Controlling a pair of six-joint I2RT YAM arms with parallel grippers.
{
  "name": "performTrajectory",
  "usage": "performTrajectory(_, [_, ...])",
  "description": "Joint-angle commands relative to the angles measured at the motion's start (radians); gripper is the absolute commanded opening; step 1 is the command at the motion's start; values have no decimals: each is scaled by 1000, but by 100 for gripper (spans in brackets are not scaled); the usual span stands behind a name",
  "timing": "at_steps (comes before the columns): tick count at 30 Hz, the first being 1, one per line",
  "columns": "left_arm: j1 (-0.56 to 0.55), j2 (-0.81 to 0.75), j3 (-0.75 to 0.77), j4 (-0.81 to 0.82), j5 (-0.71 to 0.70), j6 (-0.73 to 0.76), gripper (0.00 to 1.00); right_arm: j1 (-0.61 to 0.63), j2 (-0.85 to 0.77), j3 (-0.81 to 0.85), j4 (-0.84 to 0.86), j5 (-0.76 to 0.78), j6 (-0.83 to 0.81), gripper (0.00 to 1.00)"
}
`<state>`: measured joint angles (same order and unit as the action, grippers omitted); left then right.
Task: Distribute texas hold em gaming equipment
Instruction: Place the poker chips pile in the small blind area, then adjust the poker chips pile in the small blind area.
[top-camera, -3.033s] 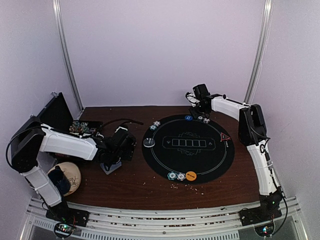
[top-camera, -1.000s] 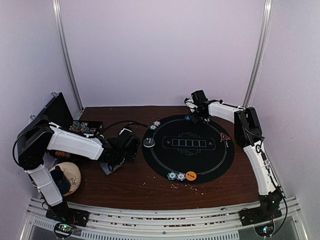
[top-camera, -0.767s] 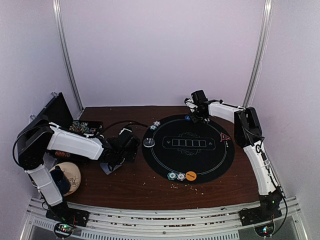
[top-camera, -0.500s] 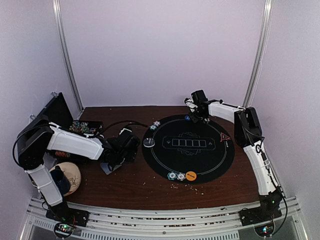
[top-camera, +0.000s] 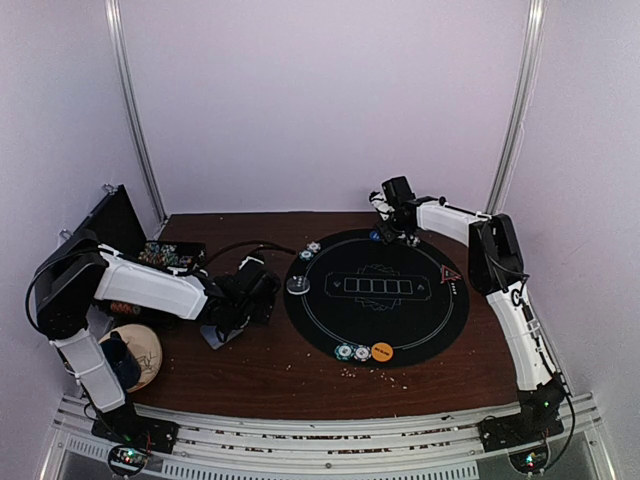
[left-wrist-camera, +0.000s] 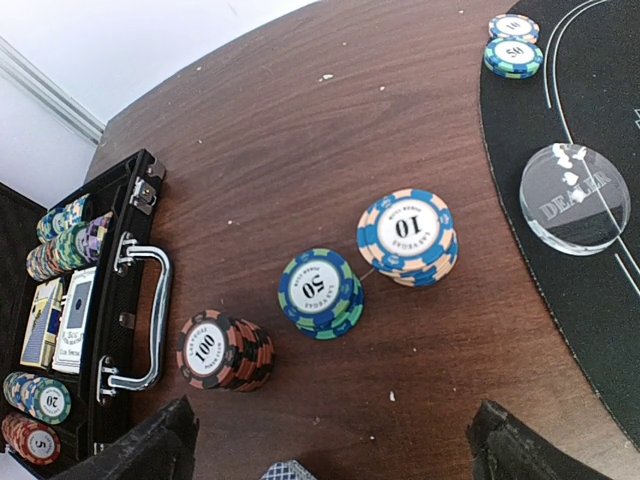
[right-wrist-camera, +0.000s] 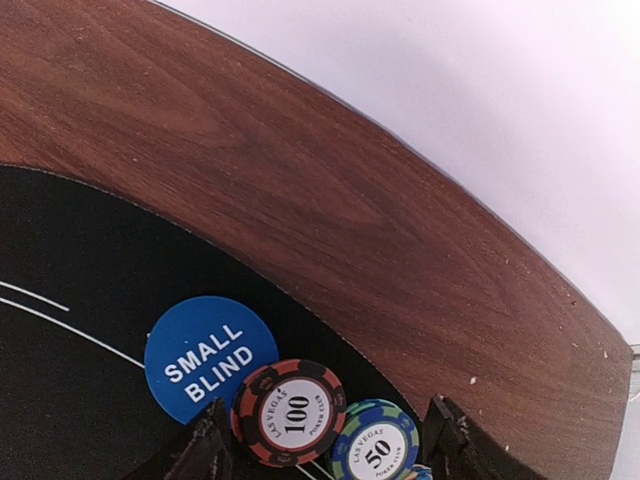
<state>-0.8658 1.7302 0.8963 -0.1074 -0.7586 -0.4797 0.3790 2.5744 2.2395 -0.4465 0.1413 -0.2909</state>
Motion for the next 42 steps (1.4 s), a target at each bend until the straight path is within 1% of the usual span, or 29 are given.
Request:
performTrajectory(1, [-4,18,30,3,3,7,98,27,-34,12,49,153,-24,72])
performTrajectory(2, [-4,20,30,3,4,7,98,31,-27,11,69,197,-24,78])
performTrajectory(4, [-4,20,29,3,4,6,98,36,-11,17,98,256,-28,82])
performTrajectory(6, [-4,21,30,3,3,6,98,39,6,32,112,299,-29,84])
performTrajectory(10, [-4,20,30,3,3,8,98,40,21,51,124,336,-37,88])
performTrajectory(12, [-5,21,30,3,5,7,98,39,22,51,127,329,-44,90])
performTrajectory(16, [-7,21,31,5,4,8,98,43,25,58,122,305,-44,90])
performTrajectory(21, [-7,26,34,5,7,11,98,64,9,55,58,245,-58,91])
performTrajectory(23, [-9,29,36,4,10,12,98,75,0,52,36,250,-57,92])
performTrajectory(25, [-9,33,37,3,10,12,98,80,-25,41,14,236,-45,94])
performTrajectory(30, [-10,33,38,3,14,11,98,80,-142,-54,0,186,-24,100])
performTrajectory(36, [-10,21,33,5,21,6,98,80,-246,-104,-112,99,19,100])
performTrajectory(39, [-10,22,32,5,21,3,98,80,-268,-144,-77,124,31,100])
performTrajectory(42, [-10,27,33,5,19,2,98,78,-216,-117,-45,188,30,100])
